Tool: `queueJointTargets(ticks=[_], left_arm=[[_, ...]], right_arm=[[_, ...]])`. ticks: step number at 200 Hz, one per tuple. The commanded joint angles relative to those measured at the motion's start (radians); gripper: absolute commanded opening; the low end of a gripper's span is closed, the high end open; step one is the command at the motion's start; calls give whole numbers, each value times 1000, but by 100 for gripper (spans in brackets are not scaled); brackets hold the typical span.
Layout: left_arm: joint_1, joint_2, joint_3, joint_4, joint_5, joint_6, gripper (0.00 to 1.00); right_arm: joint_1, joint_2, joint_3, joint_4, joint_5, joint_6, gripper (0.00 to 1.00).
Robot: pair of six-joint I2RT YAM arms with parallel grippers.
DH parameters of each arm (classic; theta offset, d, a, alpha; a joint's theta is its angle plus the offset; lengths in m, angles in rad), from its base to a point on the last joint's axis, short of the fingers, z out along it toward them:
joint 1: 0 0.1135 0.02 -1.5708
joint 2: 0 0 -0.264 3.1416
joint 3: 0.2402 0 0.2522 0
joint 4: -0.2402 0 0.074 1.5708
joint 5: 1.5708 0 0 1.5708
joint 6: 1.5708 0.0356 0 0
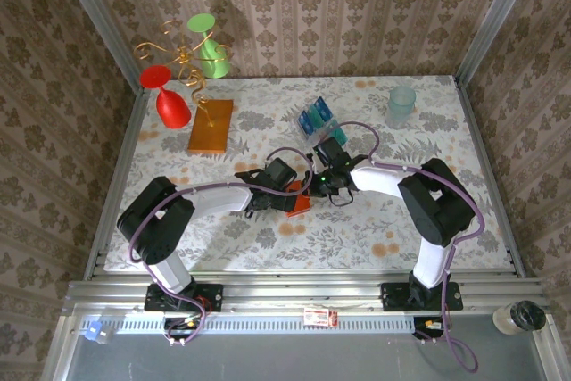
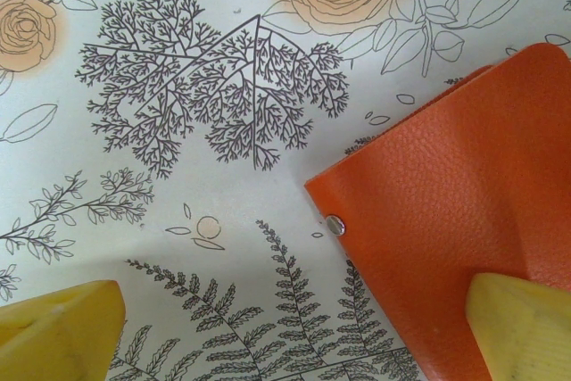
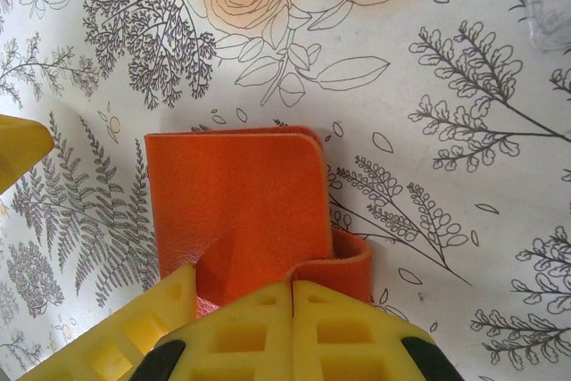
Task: Put the credit cards into the card holder
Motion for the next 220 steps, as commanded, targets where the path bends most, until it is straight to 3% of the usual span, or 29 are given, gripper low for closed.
queueJointTargets(ticks=[1, 146, 220], left_arm=[[-6, 28, -35, -77, -15, 16, 100], [-7, 29, -50, -64, -9, 7, 100], [-7, 33, -50, -58, -7, 7, 100]], right_arm=[[6, 31, -21, -103, 30, -21, 0], [33, -40, 40, -107, 50, -15, 0], [36, 7, 46, -76, 7, 2, 0]])
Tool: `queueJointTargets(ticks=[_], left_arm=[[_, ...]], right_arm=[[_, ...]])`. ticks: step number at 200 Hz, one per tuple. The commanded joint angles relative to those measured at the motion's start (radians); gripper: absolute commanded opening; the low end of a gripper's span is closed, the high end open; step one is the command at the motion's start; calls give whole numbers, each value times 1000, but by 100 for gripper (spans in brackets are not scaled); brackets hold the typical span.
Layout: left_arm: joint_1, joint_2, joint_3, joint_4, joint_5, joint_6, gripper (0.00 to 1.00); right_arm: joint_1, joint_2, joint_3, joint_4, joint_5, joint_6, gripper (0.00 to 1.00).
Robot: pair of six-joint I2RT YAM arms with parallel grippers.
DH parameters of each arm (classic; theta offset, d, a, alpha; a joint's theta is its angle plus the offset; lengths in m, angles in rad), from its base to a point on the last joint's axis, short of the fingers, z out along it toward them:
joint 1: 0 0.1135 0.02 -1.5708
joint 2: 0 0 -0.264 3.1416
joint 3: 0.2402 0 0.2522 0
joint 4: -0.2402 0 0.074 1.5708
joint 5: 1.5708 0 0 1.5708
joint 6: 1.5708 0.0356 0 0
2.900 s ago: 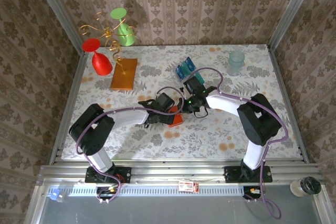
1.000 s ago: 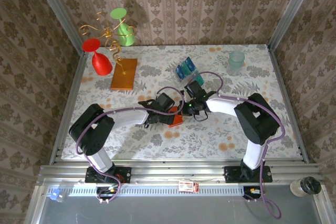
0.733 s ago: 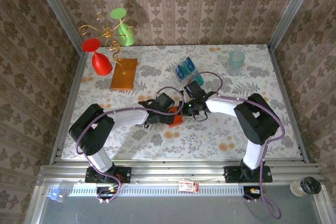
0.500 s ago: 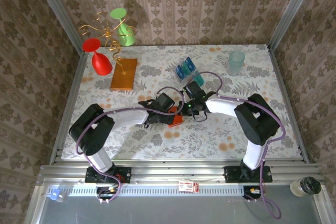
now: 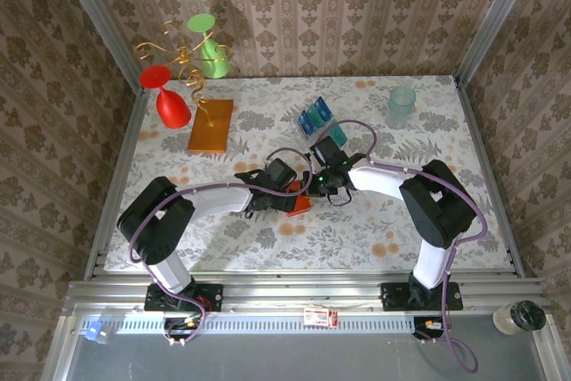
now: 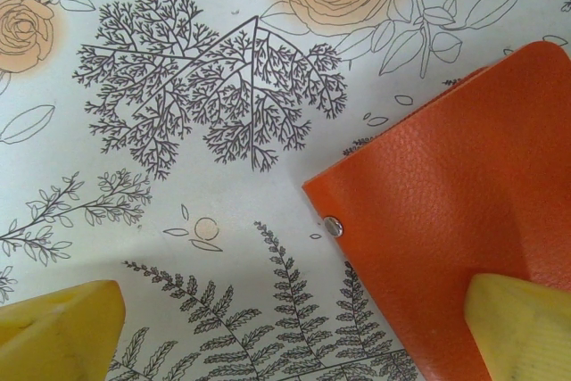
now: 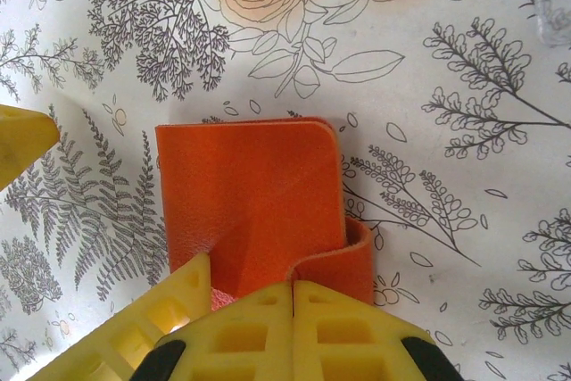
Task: Put the credit cards into the card holder
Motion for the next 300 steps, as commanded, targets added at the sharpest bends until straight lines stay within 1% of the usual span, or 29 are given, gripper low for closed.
queueJointTargets(ticks=[1, 60, 131, 172, 191, 217, 236, 262, 300], left_arm=[[-3, 33, -43, -70, -8, 7, 100], [-4, 35, -42, -75, -7, 6, 100], [-3, 37, -37, -74, -5, 7, 100], [0, 38, -34, -70, 3, 2, 100], [30, 17, -30, -52, 61, -13, 100], [102, -35, -27, -9, 155, -36, 100], [149, -37, -7, 7, 202, -35, 100], [160, -3, 31, -4, 199, 0, 100], [126, 34, 18, 7, 170, 26, 100]], right_arm=[[9, 23, 12, -17, -34, 5, 0], [12, 58, -28, -3, -23, 7, 0], [18, 50, -144, 37, 7, 37, 0], [6, 66, -136, 29, 14, 65, 0], [-5, 76, -112, 0, 14, 63, 0], [-14, 97, -97, -25, 7, 54, 0], [-19, 107, -101, -21, -2, 57, 0], [-20, 107, -104, -16, -9, 63, 0], [-23, 94, -95, -17, -28, 71, 0]])
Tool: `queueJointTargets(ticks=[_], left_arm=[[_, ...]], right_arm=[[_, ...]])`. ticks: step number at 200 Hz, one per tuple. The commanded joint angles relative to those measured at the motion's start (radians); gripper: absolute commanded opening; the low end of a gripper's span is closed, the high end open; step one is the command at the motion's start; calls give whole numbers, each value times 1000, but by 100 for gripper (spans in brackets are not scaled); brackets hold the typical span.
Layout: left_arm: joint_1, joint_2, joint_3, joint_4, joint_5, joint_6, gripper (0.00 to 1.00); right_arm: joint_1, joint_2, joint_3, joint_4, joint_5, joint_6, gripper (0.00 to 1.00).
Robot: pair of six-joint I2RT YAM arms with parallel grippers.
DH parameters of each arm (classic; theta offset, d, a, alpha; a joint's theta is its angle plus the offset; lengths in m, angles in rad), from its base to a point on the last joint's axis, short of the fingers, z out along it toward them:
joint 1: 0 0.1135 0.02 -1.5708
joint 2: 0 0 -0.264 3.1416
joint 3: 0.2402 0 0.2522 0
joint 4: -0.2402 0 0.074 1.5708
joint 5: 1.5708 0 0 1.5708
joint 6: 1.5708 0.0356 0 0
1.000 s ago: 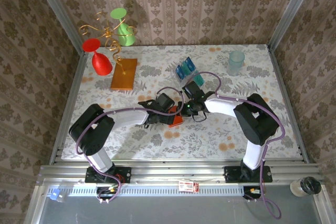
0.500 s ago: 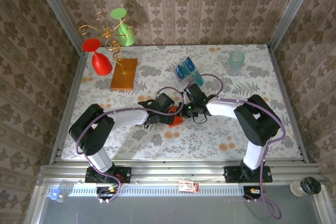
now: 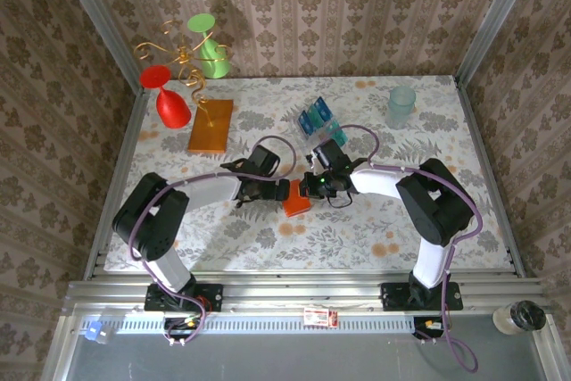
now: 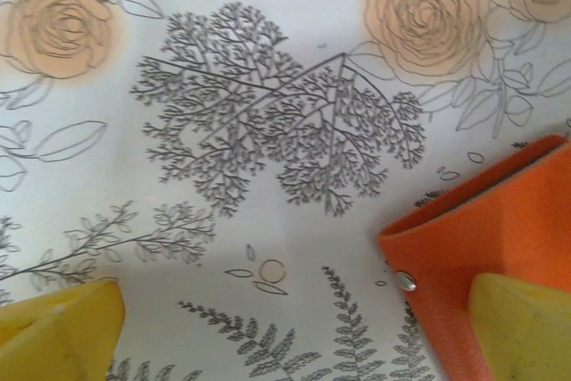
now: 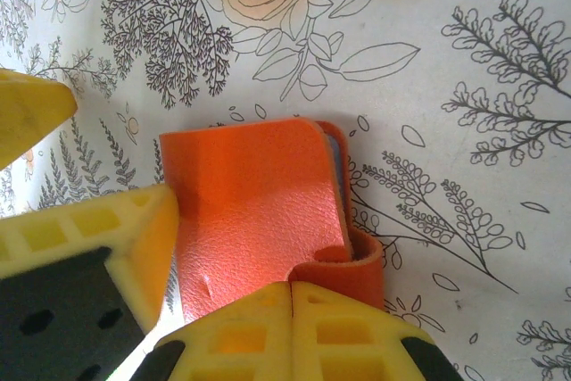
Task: Put the credit cards into the card holder
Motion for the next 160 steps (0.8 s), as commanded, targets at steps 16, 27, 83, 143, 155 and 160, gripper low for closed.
queueJointTargets(ticks=[16, 27, 83, 143, 155, 160], left_arm=[[-43, 45, 3, -14, -38, 42, 100], [-57, 55, 0, -20, -59, 46, 100], [-65, 77, -19, -5, -86, 47, 100], [-65, 84, -23, 0, -86, 52, 100], [-64, 84, -24, 1, -86, 52, 100], [-65, 84, -25, 2, -86, 52, 100]], right_arm=[[-8, 61, -22, -143, 29, 15, 0], [-11, 52, -9, -145, 16, 16, 0], [-19, 25, 78, -151, -30, 26, 0], [-34, 7, 98, -109, -42, 54, 0], [-37, 8, 96, -102, -42, 59, 0], [-38, 8, 94, -97, -43, 62, 0]])
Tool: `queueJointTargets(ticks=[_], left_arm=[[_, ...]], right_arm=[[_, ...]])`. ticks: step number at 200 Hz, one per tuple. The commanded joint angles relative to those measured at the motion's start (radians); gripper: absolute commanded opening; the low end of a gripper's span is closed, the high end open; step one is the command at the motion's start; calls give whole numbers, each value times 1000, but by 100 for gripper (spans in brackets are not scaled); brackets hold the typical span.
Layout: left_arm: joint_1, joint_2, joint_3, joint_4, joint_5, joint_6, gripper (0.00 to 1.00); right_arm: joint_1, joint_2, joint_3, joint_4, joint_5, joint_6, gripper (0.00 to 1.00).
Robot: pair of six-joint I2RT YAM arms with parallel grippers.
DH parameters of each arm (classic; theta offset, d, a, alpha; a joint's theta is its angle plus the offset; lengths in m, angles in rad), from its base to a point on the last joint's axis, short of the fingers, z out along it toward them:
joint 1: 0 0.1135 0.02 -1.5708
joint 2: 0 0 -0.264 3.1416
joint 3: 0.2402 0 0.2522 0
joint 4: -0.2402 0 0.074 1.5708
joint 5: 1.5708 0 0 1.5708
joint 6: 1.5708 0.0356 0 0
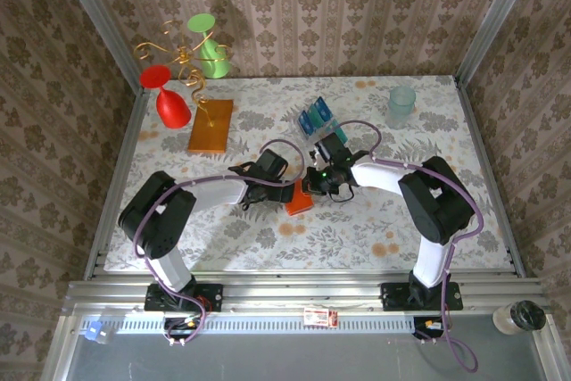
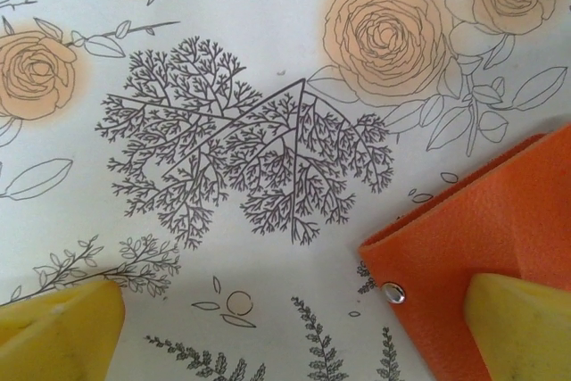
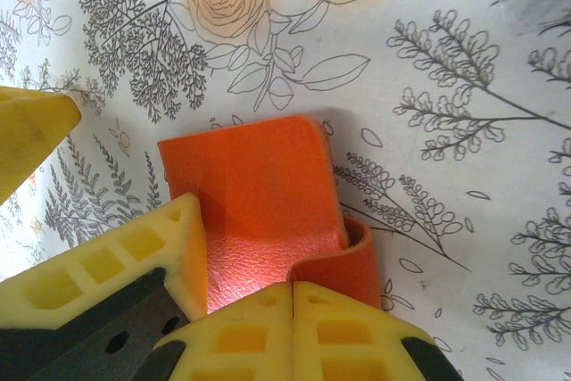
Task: Put the credit cards into the card holder
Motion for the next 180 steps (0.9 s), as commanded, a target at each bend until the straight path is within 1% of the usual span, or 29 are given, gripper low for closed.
queueJointTargets(ticks=[1, 54, 67, 102, 127, 138, 154, 161, 180], left_arm=[[-13, 53, -27, -54, 0, 34, 100], [-12, 55, -36, -46, 3, 32, 100], [-13, 51, -37, -45, 4, 32, 100], [-7, 40, -14, -52, 10, 32, 100], [12, 33, 22, -62, 27, 38, 100], [25, 27, 42, -70, 34, 44, 100], [43, 9, 75, -84, 40, 56, 100], [50, -3, 88, -93, 41, 63, 100], [74, -47, 126, -120, 41, 84, 100]], right_arm=[[-7, 7, 23, 21, -25, 29, 0], [-13, 23, 6, 74, -55, 56, 0], [-14, 10, -10, 81, -55, 58, 14], [-17, -67, -61, 79, -32, 71, 30], [-32, -148, -108, 65, -4, 86, 34], [-45, -192, -140, 56, 12, 91, 38], [-76, -261, -191, 42, 27, 96, 39], [-90, -297, -209, 33, 38, 97, 42], [-131, -408, -248, -17, 78, 75, 47]])
